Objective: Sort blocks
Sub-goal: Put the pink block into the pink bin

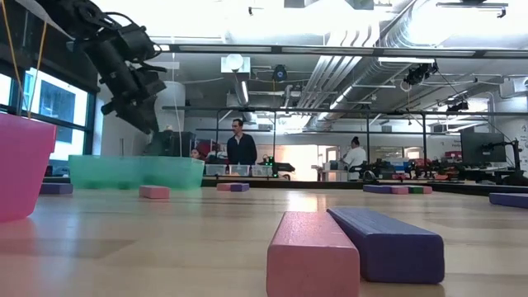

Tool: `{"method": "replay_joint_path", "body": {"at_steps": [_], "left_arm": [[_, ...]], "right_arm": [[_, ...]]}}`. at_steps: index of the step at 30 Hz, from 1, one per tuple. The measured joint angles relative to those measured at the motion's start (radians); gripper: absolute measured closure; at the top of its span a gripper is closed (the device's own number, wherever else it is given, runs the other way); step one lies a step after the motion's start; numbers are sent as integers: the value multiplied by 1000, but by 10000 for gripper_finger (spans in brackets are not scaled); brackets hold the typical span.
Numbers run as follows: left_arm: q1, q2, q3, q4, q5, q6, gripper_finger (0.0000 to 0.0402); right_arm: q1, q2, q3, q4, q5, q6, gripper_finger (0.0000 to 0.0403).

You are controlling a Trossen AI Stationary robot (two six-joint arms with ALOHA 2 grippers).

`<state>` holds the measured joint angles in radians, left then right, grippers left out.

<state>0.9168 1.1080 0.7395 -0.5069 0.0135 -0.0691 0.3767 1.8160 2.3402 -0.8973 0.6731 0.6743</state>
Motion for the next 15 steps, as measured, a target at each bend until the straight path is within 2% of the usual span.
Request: {"method": "replay_joint_path", "body": {"at_steps": [4,6,7,10,12,15], "left_arm": [[-19,-25,15,-17,1,-1,214],[-36,-48,37,-27,37,-28,198],[-45,-64,46,-28,97,-54,192],[-99,-130,50,1,369,-183,186],[-181,-184,49,18,466,-273,187],[-384,-266,48,-16,436,-330,194]], "right_arm": [[-1,0,0,-3,-21,0,160],[0,0,0,-12,-57,-1,160],[0,0,0,-21,-81,-1,160],[7,1,0,-76,-157,35,160],[21,7,0,-134,-186,72,160],[50,27,0,-233,-196,123,160]]}}
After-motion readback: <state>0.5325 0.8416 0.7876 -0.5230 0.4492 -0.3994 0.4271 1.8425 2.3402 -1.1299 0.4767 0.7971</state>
